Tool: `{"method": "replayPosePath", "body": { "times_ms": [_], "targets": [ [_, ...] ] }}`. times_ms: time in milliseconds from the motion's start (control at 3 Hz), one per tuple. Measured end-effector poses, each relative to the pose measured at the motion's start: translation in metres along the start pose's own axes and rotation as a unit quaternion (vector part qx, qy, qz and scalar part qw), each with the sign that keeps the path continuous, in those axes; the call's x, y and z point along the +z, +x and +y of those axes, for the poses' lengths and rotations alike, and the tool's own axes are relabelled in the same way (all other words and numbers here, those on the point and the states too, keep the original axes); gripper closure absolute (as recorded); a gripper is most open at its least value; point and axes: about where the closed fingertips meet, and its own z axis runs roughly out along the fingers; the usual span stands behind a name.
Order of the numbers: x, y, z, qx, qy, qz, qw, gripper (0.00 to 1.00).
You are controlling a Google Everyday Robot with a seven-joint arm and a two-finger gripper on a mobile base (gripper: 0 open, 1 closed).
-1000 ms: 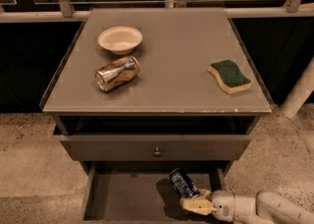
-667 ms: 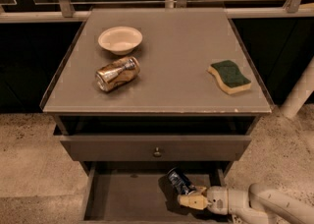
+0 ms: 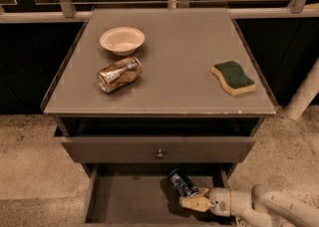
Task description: Place pepsi can into middle drawer
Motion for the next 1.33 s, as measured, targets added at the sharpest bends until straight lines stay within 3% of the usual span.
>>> {"method": "replayPosePath", "body": {
  "times_ms": [667, 1000, 1333],
  "targets": [
    [0.0001, 0.0, 0.0, 0.0, 0.0, 0.0, 1.0, 0.11],
    [0.0001, 0.0, 0.0, 0.0, 0.0, 0.0, 1.0, 0.0],
    [0.0001, 0.0, 0.0, 0.0, 0.0, 0.0, 1.0, 0.0]
  ]
}}
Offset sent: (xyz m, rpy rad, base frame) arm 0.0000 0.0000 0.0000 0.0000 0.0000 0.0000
